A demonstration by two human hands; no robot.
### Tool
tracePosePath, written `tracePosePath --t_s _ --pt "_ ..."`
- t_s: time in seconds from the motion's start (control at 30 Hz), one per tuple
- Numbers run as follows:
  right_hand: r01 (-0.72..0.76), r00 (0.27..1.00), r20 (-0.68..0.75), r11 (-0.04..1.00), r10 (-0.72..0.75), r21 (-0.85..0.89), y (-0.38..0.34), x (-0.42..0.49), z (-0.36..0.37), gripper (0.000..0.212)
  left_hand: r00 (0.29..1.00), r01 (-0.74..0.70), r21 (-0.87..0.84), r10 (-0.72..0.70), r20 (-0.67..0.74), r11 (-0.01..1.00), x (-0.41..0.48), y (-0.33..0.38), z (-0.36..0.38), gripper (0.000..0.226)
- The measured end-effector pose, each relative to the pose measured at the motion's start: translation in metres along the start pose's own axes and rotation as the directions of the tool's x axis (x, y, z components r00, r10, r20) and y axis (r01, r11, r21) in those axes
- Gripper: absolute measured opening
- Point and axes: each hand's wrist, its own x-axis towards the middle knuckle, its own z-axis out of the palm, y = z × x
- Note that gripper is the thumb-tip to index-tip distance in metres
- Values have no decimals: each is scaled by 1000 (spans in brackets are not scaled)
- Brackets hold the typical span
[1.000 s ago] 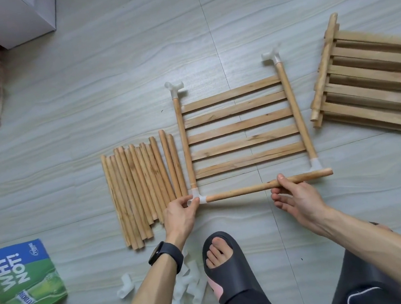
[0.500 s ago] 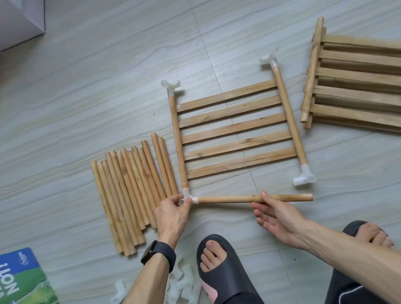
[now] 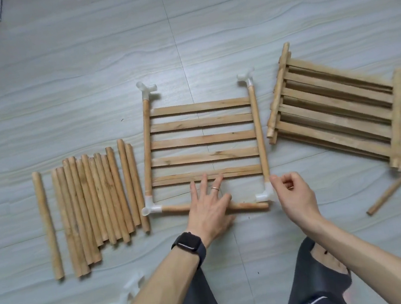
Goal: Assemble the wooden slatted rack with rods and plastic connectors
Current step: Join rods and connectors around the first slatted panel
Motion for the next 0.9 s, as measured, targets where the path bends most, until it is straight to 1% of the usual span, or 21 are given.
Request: tracePosePath --t_s 0.03,0.1,0.13,0.17,0.23,0.3,0.37,0.5,0.57,0.63,0.73,0.8,0.83,0.87,0.9 --pt "-23 999 42 999 24 -23 6 8 -4 36 999 23 6 -23 39 1000 6 1 0 36" --pt "-111 974 189 991 124 -80 17 21 -5 43 995 40 33 -43 91 999 13 -1 0 34" --pt "-146 956 242 985 164 -87 21 24 -3 45 993 32 39 -36 112 999 14 -2 2 34" --pt "-160 948 262 983 180 -95 25 29 0 45 991 22 41 -27 129 999 14 -3 3 35" --pt "-161 950 247 978 191 -136 28 36 7 40 990 5 39 -10 143 999 13 -5 6 36" --pt "-159 953 228 969 201 -191 25 40 11 29 989 -9 22 5 150 1000 12 -7 6 37" --pt "-170 954 214 966 210 -192 22 42 12 21 987 -10 11 8 162 1000 13 -7 4 36" --pt "-235 946 187 958 264 -162 26 34 11 21 982 -22 8 20 190 1000 12 -8 -3 35" --pt "-292 932 194 952 305 -96 32 31 12 18 977 -31 -10 32 211 999 11 -11 -7 34" --pt "-357 911 229 934 343 20 32 31 12 13 974 -36 -45 45 224 998 11 -14 -12 34" --pt "-461 868 293 868 400 181 27 31 9 17 969 -51 -70 66 237 996 13 -16 -18 32" --pt "-462 870 288 865 400 195 28 31 7 19 968 -50 -85 69 241 995 15 -17 -20 31" --pt "-421 890 252 898 381 127 31 32 8 20 968 -47 -92 68 240 995 16 -17 -19 31" --pt "-350 917 201 937 346 -13 33 30 10 21 969 -43 -97 65 238 994 16 -17 -19 30" --pt "-288 940 139 943 311 -166 36 26 13 20 970 -41 -97 63 235 994 17 -18 -19 30"
